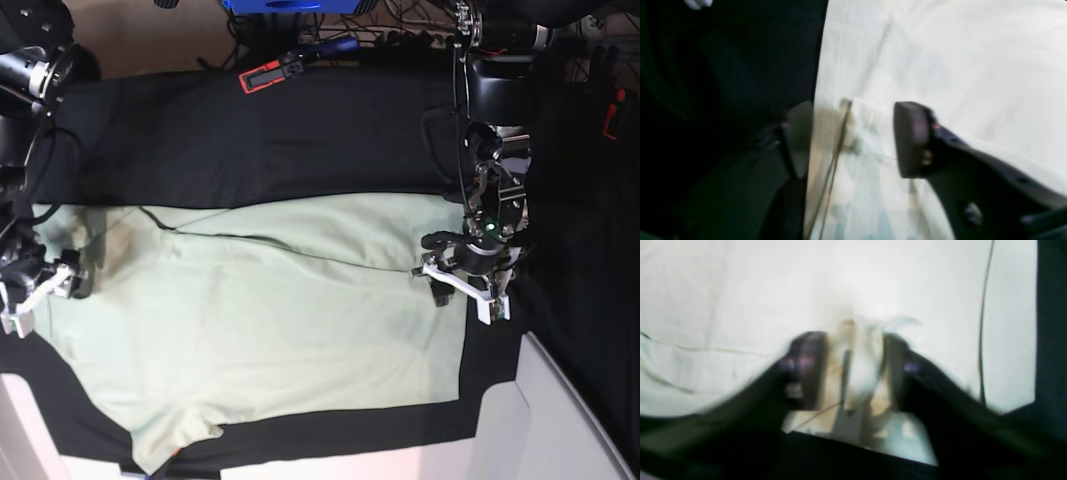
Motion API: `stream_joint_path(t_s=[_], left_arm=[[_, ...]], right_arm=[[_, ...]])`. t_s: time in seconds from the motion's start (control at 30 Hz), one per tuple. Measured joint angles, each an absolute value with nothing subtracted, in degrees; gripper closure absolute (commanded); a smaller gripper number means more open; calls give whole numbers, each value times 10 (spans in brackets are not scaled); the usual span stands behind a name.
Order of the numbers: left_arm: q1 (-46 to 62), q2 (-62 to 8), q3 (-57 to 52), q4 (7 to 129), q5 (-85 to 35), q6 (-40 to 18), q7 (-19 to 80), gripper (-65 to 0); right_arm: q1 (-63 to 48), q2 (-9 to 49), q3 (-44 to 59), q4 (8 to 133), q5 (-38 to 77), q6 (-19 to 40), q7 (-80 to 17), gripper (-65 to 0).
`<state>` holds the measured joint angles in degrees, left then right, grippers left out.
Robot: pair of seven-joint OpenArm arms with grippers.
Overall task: Fold the T-shirt properly
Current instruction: 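Open both grippers and raise them off the shirt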
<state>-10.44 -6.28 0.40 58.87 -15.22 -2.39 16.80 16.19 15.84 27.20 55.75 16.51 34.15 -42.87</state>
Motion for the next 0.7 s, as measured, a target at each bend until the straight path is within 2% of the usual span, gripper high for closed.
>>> stream_joint_path(t_s=[0.1,0.23,0.3,0.37,0.4,0.47,0.53,0.57,0.7], left_arm=[[-101,-74,4,607,-153,-19,171,-479],[-58,-86,4,683,-155,-23,163,-479],[-22,-83,-9,719,-153,-24,169,-465],[16,-76,-39,750,-151,-31,170,-388],[31,-74,-56,760,-153,-28,171,-328],[53,-75,-90,774,-151,-19,171,-163],[67,-75,-116,779,-152,-20,166,-35],[74,-74,-124,779,-150,-20,167,0],[111,-70,-150,778,-151,-29,167,0]], right_arm=[[153,160,310,576,161,341,-435,-422],[112,150,321,660,161,395,-487,-421],[91,122,322,707,164,393,-518,-421],[72,88,319,743,166,400,-541,-421],[62,72,319,758,167,398,-543,-421],[43,48,319,766,167,399,-543,-421],[30,32,319,765,163,398,-546,-421],[27,26,319,762,163,398,-547,-421],[25,14,320,757,163,398,-515,-421]])
